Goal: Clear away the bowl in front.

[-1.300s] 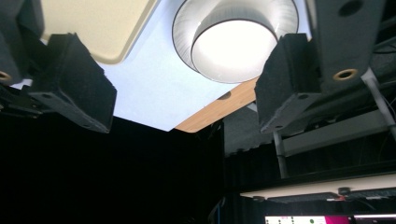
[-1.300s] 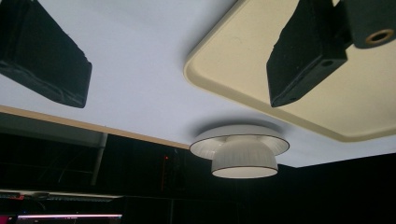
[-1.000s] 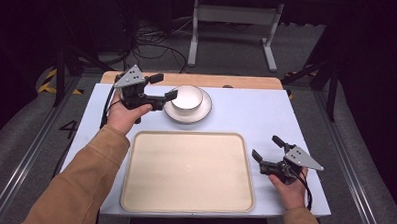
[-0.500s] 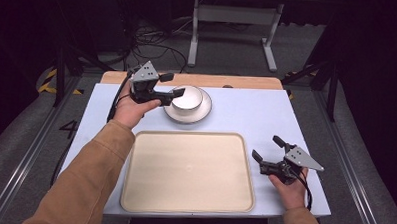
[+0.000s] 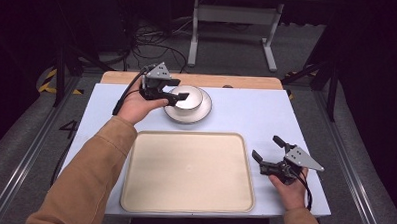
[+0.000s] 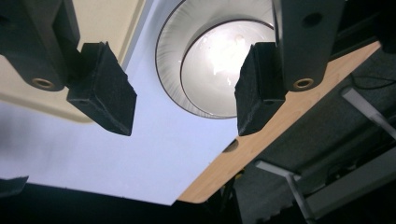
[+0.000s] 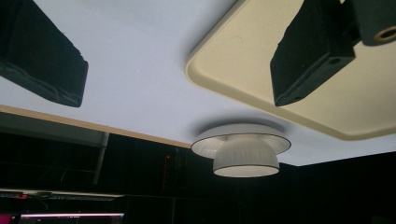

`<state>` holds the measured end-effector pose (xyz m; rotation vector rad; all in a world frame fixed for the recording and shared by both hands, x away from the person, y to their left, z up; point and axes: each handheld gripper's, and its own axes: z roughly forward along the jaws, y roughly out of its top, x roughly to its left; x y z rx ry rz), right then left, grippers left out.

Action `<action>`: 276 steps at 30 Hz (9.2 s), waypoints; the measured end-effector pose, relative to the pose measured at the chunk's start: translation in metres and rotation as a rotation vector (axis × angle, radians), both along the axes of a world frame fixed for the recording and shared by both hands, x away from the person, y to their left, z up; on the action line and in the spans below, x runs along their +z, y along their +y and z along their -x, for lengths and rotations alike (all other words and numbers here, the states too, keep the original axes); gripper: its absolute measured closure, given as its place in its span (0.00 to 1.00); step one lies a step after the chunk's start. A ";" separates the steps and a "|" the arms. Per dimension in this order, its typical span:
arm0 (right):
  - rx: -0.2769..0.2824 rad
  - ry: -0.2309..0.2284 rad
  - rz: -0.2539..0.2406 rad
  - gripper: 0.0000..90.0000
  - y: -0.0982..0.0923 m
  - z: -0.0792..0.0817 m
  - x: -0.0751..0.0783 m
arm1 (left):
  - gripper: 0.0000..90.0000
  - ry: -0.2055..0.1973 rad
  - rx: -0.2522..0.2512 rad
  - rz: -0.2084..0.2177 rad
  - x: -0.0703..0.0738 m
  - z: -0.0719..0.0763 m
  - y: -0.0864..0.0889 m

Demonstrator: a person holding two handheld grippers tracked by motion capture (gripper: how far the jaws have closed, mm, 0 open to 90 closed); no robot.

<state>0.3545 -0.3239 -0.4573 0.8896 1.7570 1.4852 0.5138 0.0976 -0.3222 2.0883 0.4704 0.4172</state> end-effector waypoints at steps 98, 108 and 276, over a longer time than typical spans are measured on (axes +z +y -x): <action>0.008 0.002 -0.011 0.05 -0.001 0.000 0.000 | 0.92 0.141 -0.213 -0.468 -0.074 -0.048 -0.052; 0.011 0.001 -0.008 0.05 -0.001 0.000 0.000 | 0.91 0.155 -0.248 -0.479 -0.059 -0.038 -0.058; 0.024 0.011 0.007 0.05 0.000 -0.001 0.000 | 0.91 0.125 -0.592 -0.663 -0.063 0.167 -0.078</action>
